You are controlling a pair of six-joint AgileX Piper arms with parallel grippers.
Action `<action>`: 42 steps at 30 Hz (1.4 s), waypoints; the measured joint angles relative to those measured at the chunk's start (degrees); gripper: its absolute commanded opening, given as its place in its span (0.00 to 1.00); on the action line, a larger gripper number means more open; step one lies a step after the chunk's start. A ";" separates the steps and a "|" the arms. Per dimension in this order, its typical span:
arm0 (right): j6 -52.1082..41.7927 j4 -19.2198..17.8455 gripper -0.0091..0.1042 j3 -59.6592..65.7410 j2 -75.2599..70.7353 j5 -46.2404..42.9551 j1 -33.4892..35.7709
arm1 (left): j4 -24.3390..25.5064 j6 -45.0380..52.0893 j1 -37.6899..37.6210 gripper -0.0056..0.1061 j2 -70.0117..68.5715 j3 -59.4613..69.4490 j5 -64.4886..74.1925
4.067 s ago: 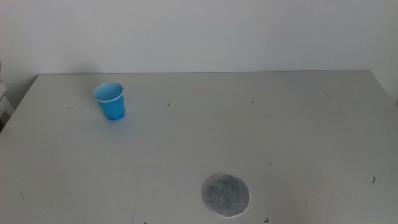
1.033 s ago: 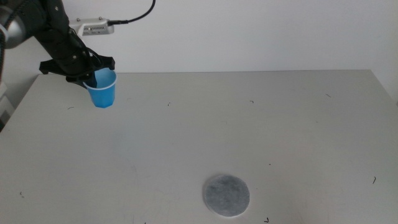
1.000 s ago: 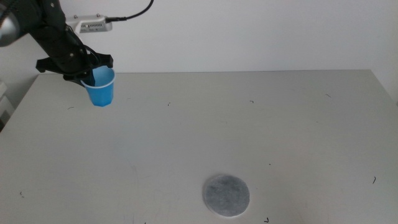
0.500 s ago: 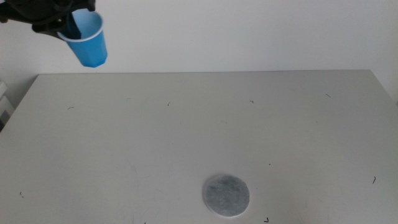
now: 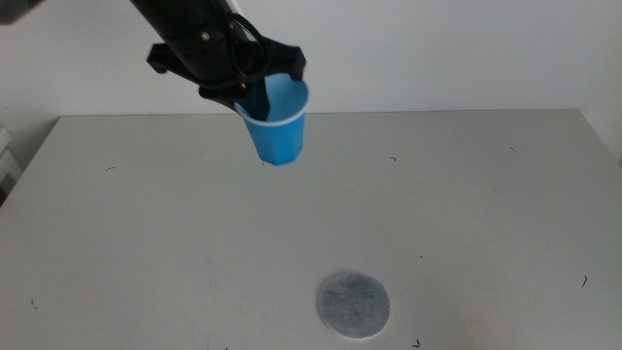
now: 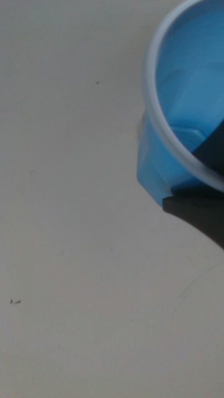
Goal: Place an empty cup on a cup mat.
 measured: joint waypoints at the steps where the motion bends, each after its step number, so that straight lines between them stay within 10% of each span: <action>1: 0.00 0.00 0.91 0.00 0.00 0.00 0.00 | 0.19 -0.06 -1.25 0.05 0.38 0.59 0.00; 33: 0.00 0.00 0.91 0.00 0.00 0.00 0.00 | -1.14 -0.18 -15.79 0.05 17.38 15.62 -17.31; 42: 0.00 0.00 0.91 0.00 0.00 0.00 0.00 | -2.18 -0.18 -15.79 0.39 18.10 15.46 -16.42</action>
